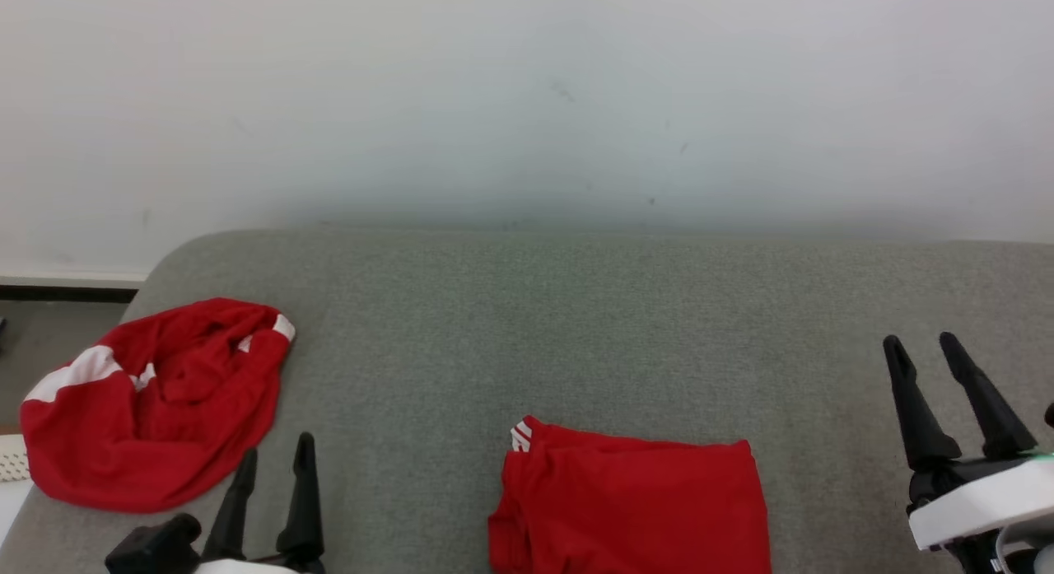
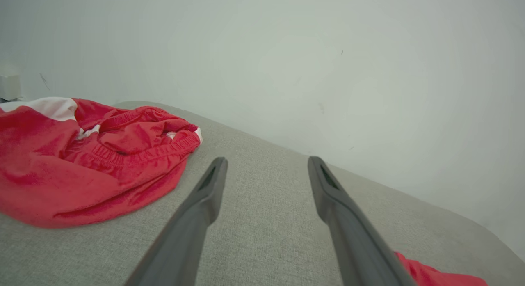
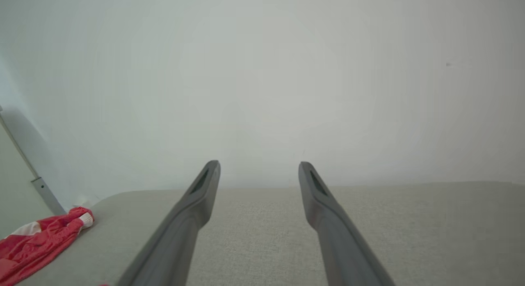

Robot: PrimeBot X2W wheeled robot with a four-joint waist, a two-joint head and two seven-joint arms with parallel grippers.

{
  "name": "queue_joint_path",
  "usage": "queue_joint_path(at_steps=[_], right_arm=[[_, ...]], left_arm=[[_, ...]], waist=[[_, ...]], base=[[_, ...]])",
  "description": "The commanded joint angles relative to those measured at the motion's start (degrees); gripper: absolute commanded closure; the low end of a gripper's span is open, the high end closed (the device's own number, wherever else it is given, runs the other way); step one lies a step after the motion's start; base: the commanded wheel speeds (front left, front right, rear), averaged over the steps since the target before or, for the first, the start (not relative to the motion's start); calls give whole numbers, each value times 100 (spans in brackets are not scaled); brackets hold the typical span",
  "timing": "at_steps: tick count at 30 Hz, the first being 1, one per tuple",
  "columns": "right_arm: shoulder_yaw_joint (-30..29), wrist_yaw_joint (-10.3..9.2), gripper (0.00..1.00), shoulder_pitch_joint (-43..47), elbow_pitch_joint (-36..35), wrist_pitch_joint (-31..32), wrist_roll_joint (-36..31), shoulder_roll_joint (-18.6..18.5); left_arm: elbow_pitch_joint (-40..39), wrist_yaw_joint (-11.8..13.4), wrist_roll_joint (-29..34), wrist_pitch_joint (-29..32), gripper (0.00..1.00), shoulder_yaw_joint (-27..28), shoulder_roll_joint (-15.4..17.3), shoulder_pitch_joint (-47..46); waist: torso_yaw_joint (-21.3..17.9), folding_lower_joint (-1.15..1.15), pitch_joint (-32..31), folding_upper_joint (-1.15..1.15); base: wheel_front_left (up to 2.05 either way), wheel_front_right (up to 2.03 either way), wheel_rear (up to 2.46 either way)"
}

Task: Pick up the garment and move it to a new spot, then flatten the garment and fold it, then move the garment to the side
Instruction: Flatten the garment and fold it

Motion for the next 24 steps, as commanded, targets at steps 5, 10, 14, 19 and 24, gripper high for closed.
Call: queue_joint_path(at_steps=[5,10,14,19,24], right_arm=[[-432,1,0,468,-75,-476,-688,50],[-532,1,0,788,-39,-811,-922,189],[-559,1,0,969,-33,-994,-1215,267],[-600,1,0,1106,89,-1077,-1551,462],[-612,1,0,1149,185,-1103,-1818,585]], left_arm=[[-147,-39,289,-10,0,183,-12,92],[-214,-56,606,-10,0,373,-40,140],[-296,-66,864,-10,0,476,-93,249],[-305,-111,1128,-10,0,514,-132,314],[-204,-164,1269,-10,0,557,-155,275]], waist=[[-294,0,-52,0],[-483,0,-76,0],[-582,0,-100,0],[-640,0,-109,0],[-653,0,-97,0]], base=[[0,0,0],[0,0,0],[0,0,0],[0,0,0],[0,0,0]])
